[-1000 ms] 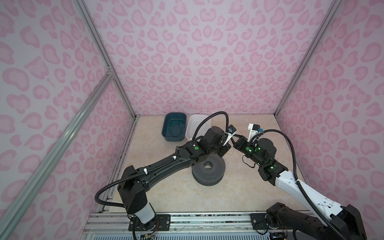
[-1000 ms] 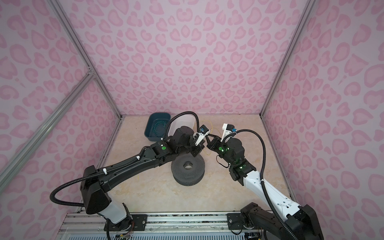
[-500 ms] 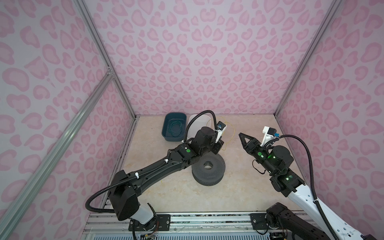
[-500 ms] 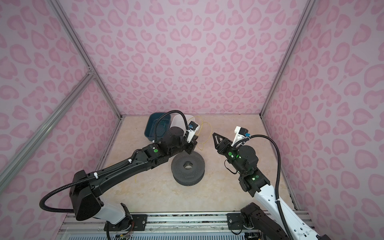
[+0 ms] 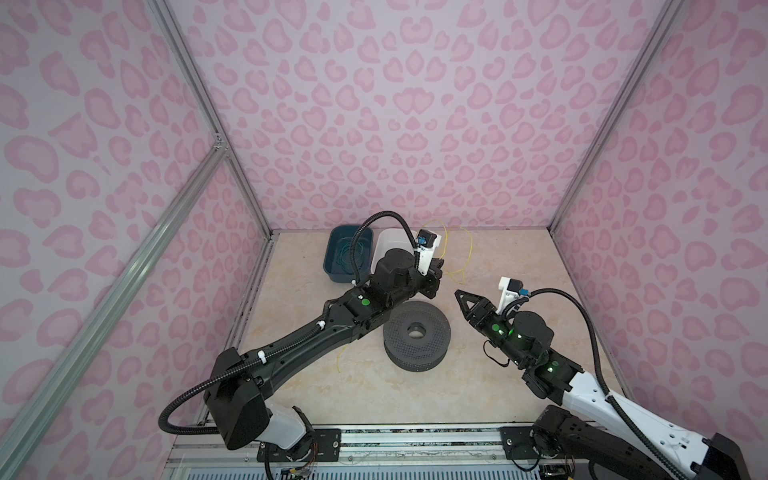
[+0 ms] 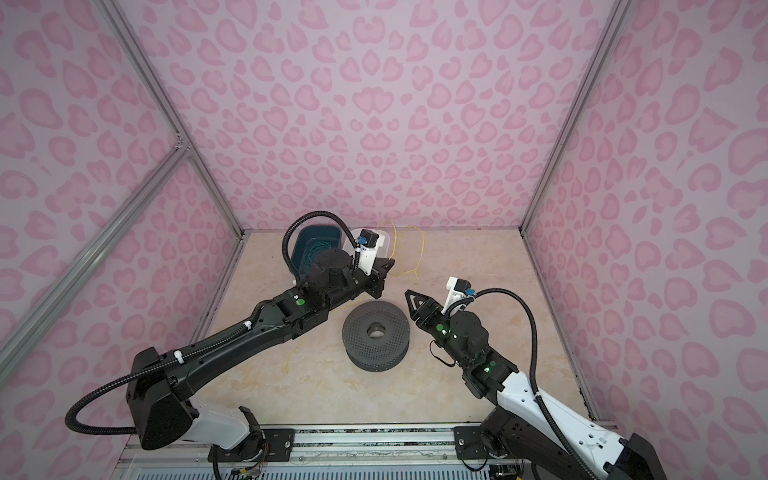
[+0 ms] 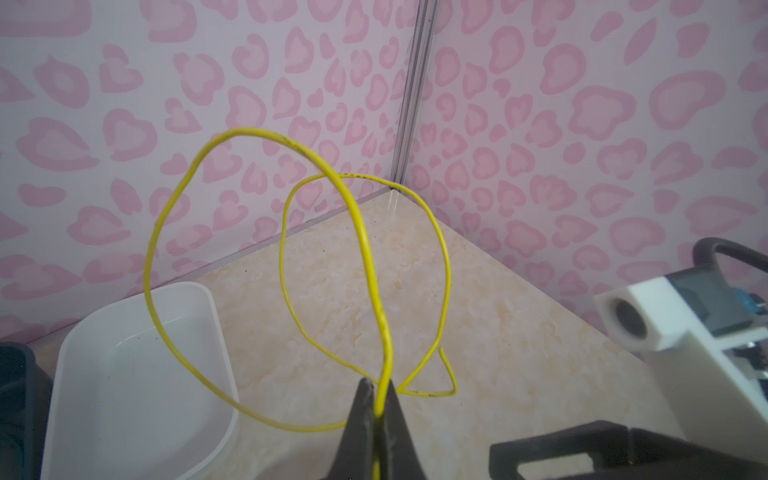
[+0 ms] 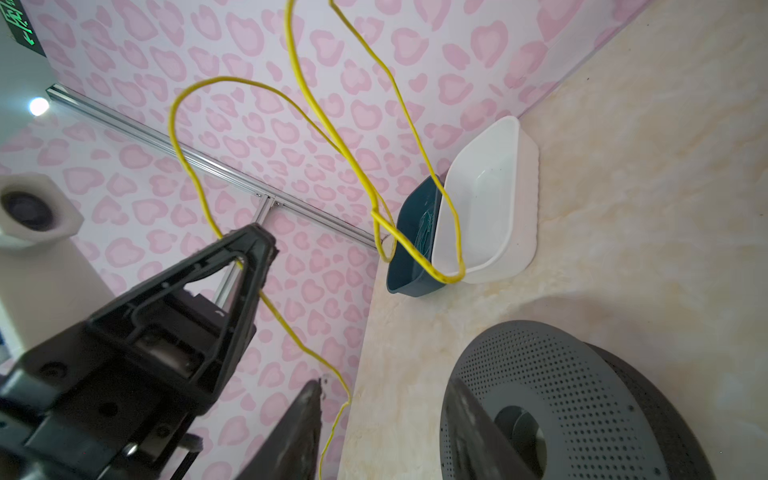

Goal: Wrap the cables

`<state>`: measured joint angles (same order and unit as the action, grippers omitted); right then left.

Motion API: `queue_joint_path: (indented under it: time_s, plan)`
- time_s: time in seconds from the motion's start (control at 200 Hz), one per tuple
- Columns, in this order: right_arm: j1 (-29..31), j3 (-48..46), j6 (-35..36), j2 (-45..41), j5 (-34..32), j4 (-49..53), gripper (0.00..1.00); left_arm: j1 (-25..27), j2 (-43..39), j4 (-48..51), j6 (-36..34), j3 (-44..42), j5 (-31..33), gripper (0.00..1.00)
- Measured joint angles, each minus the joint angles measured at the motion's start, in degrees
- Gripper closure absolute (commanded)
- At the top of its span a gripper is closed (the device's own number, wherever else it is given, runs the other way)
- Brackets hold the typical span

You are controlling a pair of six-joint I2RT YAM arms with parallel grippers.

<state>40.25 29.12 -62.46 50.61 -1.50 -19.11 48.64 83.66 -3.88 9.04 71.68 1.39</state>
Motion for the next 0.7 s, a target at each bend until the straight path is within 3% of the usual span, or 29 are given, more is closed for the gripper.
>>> queue_joint_path:
  time_s: [0.11,0.215,0.305,0.395,0.55,0.7]
  plan:
    - [0.33,1.90,-0.15,4.98,0.07,-3.21,0.60,-0.09,-1.18,-0.96,1.44,-1.11,-1.73,0.96]
    - [0.76,3.65,-0.94,9.05,0.59,-6.67,0.77,-0.22,-2.27,-1.64,2.75,-2.19,-2.99,0.96]
    - [0.90,5.16,-1.03,11.82,1.18,-8.59,0.85,-0.26,-2.93,-2.23,3.32,-2.78,-3.58,0.96]
    - [0.90,6.27,-1.40,13.77,1.18,-10.16,0.84,-0.31,-3.45,-2.27,3.41,-3.15,-4.20,0.96]
    - [0.90,6.88,-1.36,15.45,1.29,-11.45,0.71,-0.55,-4.11,-2.29,3.50,-3.50,-4.59,0.96]
    - [0.63,7.08,-0.83,15.69,-0.55,-11.41,0.70,-0.55,-4.61,-2.49,3.76,-4.09,-5.44,0.96]
